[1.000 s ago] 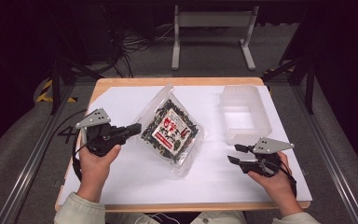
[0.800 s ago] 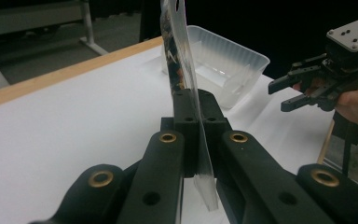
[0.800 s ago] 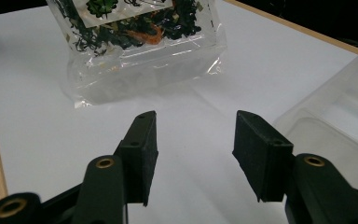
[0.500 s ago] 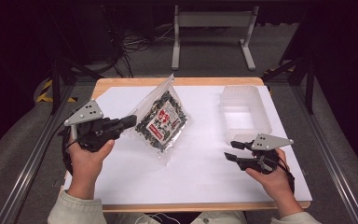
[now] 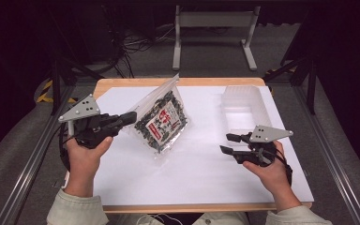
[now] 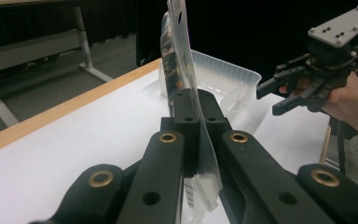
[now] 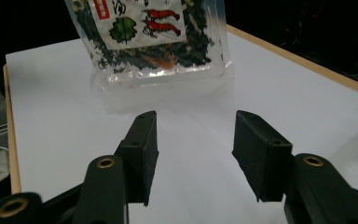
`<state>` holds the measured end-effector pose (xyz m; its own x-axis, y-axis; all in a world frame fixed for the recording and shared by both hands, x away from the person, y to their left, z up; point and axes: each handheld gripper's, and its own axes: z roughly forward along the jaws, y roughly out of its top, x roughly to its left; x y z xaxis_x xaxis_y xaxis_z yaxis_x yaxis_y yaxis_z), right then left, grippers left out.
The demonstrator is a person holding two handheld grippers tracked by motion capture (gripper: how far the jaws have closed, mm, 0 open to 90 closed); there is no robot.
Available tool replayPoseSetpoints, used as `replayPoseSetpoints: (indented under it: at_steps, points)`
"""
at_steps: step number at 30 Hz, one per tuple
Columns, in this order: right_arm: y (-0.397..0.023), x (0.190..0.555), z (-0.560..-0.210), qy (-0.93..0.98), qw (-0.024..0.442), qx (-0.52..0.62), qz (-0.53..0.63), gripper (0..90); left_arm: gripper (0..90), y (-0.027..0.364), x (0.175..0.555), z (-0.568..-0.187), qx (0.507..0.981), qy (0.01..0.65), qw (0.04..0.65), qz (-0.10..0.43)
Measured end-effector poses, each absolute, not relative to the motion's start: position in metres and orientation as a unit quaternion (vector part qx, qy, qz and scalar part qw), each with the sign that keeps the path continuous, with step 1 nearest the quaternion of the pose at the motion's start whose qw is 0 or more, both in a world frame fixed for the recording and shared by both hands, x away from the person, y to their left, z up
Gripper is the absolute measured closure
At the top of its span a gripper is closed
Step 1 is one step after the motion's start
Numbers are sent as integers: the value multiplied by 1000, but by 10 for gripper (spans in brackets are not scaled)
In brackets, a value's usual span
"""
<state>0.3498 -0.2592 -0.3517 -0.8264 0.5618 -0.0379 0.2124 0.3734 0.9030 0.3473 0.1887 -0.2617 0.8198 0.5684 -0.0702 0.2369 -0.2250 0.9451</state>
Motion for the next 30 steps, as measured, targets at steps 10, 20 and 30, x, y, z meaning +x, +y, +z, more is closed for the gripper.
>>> replayPoseSetpoints:
  at_steps: [10,20,30]
  points:
    - [-238,369,-322,800,152,213,540,486,897,189,344,-257,768,250,573,140]
    - [-220,381,-296,802,139,189,549,450,897,183,340,-255,778,232,569,130]
    - [-201,394,-277,808,131,166,550,371,897,178,336,-252,796,215,553,121]
